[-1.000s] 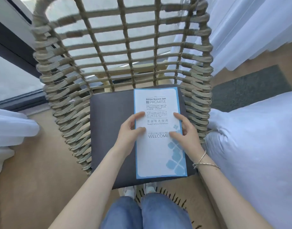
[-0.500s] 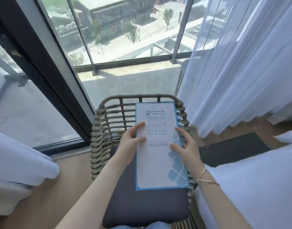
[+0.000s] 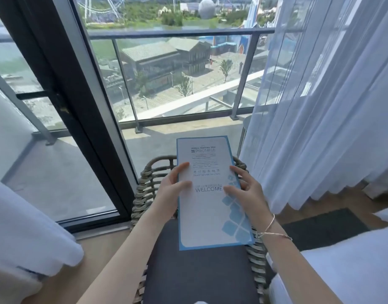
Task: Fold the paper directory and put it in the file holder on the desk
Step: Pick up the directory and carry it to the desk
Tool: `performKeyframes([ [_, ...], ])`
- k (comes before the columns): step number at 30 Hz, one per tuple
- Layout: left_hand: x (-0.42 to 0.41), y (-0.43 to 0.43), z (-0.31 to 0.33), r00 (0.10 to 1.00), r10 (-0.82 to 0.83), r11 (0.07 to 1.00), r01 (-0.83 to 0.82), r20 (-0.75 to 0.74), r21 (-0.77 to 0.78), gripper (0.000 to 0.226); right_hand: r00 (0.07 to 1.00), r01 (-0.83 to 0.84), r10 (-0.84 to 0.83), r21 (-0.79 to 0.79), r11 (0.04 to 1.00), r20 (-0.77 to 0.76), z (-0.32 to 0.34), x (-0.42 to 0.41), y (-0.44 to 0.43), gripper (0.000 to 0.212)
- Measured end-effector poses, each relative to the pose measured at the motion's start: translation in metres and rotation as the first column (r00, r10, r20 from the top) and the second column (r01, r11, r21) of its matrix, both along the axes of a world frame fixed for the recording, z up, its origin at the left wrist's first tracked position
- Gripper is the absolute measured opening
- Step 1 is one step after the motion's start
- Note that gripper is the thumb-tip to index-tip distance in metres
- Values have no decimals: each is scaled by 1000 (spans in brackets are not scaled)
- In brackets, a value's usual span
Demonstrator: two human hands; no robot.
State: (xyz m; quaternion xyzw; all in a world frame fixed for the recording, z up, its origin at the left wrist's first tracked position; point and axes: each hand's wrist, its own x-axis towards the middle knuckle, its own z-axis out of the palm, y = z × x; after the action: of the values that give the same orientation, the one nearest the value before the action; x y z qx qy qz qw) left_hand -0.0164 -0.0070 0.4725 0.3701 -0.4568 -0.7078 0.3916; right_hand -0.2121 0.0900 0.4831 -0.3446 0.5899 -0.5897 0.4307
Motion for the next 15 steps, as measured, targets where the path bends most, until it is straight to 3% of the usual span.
performKeyframes([
  [8, 4, 15, -1, 996, 6, 997, 1, 88, -73, 62, 999, 39, -38, -18, 999, 11, -2, 7, -4, 53],
  [15, 20, 15, 9, 979, 118, 989, -101, 167, -106, 58, 1000, -7, 7, 6, 1000, -9, -2, 21, -18, 52],
])
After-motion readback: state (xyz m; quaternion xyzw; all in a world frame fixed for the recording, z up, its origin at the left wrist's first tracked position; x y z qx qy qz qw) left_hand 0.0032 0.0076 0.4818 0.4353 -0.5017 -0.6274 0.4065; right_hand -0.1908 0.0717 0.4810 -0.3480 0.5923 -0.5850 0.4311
